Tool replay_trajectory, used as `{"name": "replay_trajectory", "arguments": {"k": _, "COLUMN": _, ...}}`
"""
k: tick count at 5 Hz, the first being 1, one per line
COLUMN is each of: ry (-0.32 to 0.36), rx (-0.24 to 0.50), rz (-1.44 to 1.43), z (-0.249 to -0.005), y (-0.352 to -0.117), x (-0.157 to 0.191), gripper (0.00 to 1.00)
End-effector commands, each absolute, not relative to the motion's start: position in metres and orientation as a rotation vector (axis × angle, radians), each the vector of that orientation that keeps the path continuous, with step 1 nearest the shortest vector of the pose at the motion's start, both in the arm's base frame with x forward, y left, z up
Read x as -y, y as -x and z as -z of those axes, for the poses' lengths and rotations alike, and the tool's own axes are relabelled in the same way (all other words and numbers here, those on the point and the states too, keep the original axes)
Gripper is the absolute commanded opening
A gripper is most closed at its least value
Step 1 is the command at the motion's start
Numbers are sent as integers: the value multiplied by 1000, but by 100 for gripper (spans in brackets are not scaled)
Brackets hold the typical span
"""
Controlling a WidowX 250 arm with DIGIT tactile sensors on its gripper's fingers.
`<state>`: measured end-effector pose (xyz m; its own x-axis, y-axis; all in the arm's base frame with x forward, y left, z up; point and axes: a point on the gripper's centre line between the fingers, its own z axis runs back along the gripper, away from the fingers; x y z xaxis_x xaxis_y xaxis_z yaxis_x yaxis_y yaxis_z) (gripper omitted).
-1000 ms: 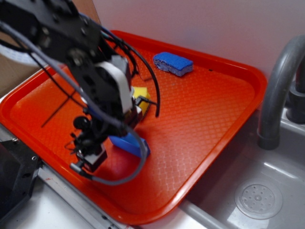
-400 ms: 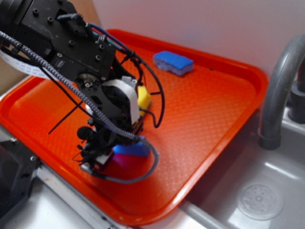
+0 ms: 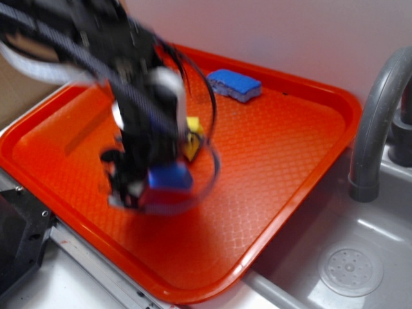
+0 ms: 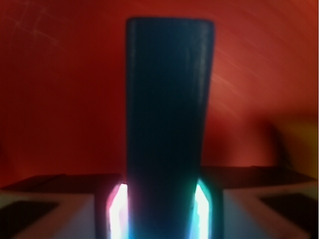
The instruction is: Grab the blue block.
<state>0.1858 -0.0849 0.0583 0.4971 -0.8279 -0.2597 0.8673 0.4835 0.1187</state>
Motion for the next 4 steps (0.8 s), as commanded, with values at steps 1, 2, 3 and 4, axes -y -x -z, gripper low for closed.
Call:
{"name": "replay_trajectory", "arguments": {"k": 1, "ry": -236, "rx": 5, "rz": 553, "z": -148, "y": -199, "x": 36, "gripper": 0}}
{"name": "replay_trajectory", "arguments": {"k": 2, "ry": -152, "rx": 39, "rz": 300, "z": -178, "y": -195, "x": 14, "gripper": 0}}
{"name": "replay_trajectory", "arguments": {"k": 3, "ry": -27, "rx": 108, "rz": 46, "z": -215, "y": -183, "x": -20, "gripper": 0}}
{"name": "replay_trajectory", "arguments": {"k": 4, "ry": 16, "rx": 104, "rz": 77, "z": -212, "y": -187, "x": -20, "gripper": 0}}
